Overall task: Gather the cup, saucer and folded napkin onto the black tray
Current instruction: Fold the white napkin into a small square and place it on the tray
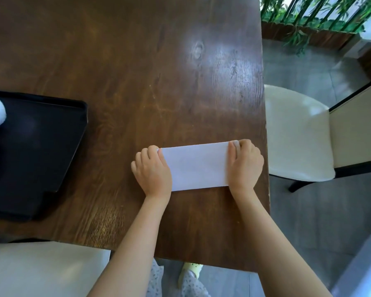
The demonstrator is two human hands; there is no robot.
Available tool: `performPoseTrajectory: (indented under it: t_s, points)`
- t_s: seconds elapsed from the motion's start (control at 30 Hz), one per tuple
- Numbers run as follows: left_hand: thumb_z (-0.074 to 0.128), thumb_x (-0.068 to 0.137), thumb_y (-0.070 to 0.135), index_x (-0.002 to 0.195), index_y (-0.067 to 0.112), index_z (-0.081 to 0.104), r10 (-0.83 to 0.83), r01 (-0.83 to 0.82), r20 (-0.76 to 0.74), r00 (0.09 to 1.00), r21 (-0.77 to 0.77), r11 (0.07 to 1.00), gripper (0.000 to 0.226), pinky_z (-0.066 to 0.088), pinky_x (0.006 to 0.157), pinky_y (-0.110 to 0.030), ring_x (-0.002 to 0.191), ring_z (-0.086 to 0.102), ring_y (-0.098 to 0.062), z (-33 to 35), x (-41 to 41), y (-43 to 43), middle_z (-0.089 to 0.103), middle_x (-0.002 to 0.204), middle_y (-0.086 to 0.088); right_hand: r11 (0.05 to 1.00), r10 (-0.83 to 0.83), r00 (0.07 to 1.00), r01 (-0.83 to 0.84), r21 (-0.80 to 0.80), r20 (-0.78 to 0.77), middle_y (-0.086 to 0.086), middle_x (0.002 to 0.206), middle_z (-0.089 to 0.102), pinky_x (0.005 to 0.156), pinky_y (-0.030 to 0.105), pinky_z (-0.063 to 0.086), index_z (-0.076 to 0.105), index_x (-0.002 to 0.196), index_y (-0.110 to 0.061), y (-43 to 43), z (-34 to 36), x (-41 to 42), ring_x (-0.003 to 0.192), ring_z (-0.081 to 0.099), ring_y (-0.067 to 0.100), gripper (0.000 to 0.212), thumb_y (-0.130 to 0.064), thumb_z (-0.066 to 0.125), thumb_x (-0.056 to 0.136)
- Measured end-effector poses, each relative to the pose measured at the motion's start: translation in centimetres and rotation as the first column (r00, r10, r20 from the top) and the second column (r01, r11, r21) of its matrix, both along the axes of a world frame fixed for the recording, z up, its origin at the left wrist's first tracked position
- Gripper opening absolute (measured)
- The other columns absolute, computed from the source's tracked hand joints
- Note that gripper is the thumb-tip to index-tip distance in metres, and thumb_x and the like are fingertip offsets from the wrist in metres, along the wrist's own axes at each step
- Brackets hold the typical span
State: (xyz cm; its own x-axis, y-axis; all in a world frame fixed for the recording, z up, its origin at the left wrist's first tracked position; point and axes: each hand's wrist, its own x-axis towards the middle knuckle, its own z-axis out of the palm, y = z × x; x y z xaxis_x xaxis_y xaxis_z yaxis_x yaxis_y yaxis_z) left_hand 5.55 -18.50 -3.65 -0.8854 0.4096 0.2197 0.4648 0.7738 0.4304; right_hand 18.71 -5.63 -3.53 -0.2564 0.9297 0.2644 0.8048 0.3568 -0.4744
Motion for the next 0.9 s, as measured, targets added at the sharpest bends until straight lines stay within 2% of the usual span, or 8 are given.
performPoseTrajectory:
  t_s: [0.2,0.4,0.47,0.53,0.6,0.67,0.73,0.9]
  points:
    - [0.046,0.092,0.016,0.088,0.009,0.057,0.058,-0.056,0.029,0.998,-0.047,0.997,0.014,0.038,0.072,-0.043,0.083,0.052,-0.033,-0.5,-0.5,0.2,0.06,0.087,-0.012,0.998,-0.056,0.995,0.055,0.013,0.087,0.014,0.088,0.06,0.073,0.041,0.036,0.057,0.093,-0.004,-0.1,-0.2,-0.2,0.083,0.052,0.032,0.022,-0.023,0.047,0.096]
    - [0.049,0.091,0.012,0.103,0.007,0.056,0.088,-0.085,0.093,0.992,-0.034,0.996,0.015,0.036,0.079,-0.043,0.097,0.05,-0.034,0.1,-0.3,0.2,0.057,0.104,-0.015,0.996,-0.077,0.987,0.07,0.054,0.141,0.015,0.091,0.059,0.07,0.042,0.038,0.059,0.099,-0.004,-0.1,-0.1,-0.5,0.084,0.052,0.034,0.018,-0.017,0.048,0.092]
    - [0.052,0.089,0.01,0.114,0.009,0.054,0.078,-0.076,0.045,0.996,-0.044,0.996,0.025,0.039,0.081,-0.044,0.102,0.05,-0.034,0.5,0.0,0.2,0.057,0.113,-0.015,0.997,-0.061,0.986,0.054,0.052,0.156,0.015,0.091,0.059,0.071,0.042,0.037,0.059,0.1,-0.004,-0.1,-0.2,-0.6,0.085,0.052,0.034,0.02,-0.016,0.046,0.092]
    - [0.055,0.087,0.009,0.124,0.013,0.051,-0.042,0.038,-0.056,0.998,-0.061,0.997,0.037,0.041,0.089,-0.045,0.115,0.05,-0.032,1.1,1.0,0.8,0.056,0.125,-0.012,0.998,-0.054,0.985,0.046,0.053,0.163,0.015,0.092,0.06,0.071,0.042,0.037,0.059,0.101,-0.004,0.0,-0.3,-0.6,0.085,0.052,0.033,0.021,-0.016,0.045,0.092]
    - [0.053,0.09,0.015,0.134,0.016,0.044,-0.274,0.259,-0.089,0.958,-0.153,0.954,0.045,0.029,0.107,-0.049,0.132,0.04,-0.03,1.1,2.6,1.4,0.047,0.141,-0.011,0.998,-0.052,0.985,0.044,0.049,0.162,0.014,0.093,0.059,0.073,0.042,0.037,0.059,0.102,-0.005,0.0,-0.4,-0.5,0.086,0.052,0.032,0.021,-0.017,0.045,0.093]
    - [0.039,0.096,0.031,0.144,0.018,0.03,-0.398,0.38,-0.002,0.917,-0.29,0.878,0.05,0.008,0.115,-0.052,0.143,0.02,-0.028,0.3,3.2,1.2,0.028,0.154,-0.009,0.998,-0.048,0.985,0.043,0.038,0.166,0.014,0.095,0.059,0.075,0.042,0.037,0.058,0.103,-0.005,0.0,-0.4,-0.5,0.088,0.051,0.032,0.021,-0.018,0.043,0.095]
    - [0.022,0.098,0.042,0.148,0.02,0.016,-0.376,0.371,0.062,0.925,-0.373,0.85,0.056,-0.002,0.115,-0.053,0.146,0.007,-0.024,-0.8,2.7,0.6,0.014,0.158,-0.005,0.999,-0.046,0.983,0.04,0.034,0.177,0.014,0.096,0.058,0.076,0.042,0.036,0.058,0.102,-0.005,0.1,-0.4,-0.5,0.089,0.05,0.032,0.023,-0.017,0.039,0.096]
    - [0.008,0.095,0.047,0.148,0.015,0.003,-0.33,0.319,0.05,0.943,-0.421,0.849,0.062,-0.004,0.116,-0.048,0.146,-0.001,-0.021,-1.5,2.5,0.4,0.003,0.158,-0.004,1.0,-0.024,0.981,0.027,-0.01,0.194,0.015,0.101,0.056,0.077,0.042,0.034,0.058,0.104,-0.005,0.7,-0.3,-0.4,0.093,0.047,0.032,0.025,-0.019,0.038,0.097]
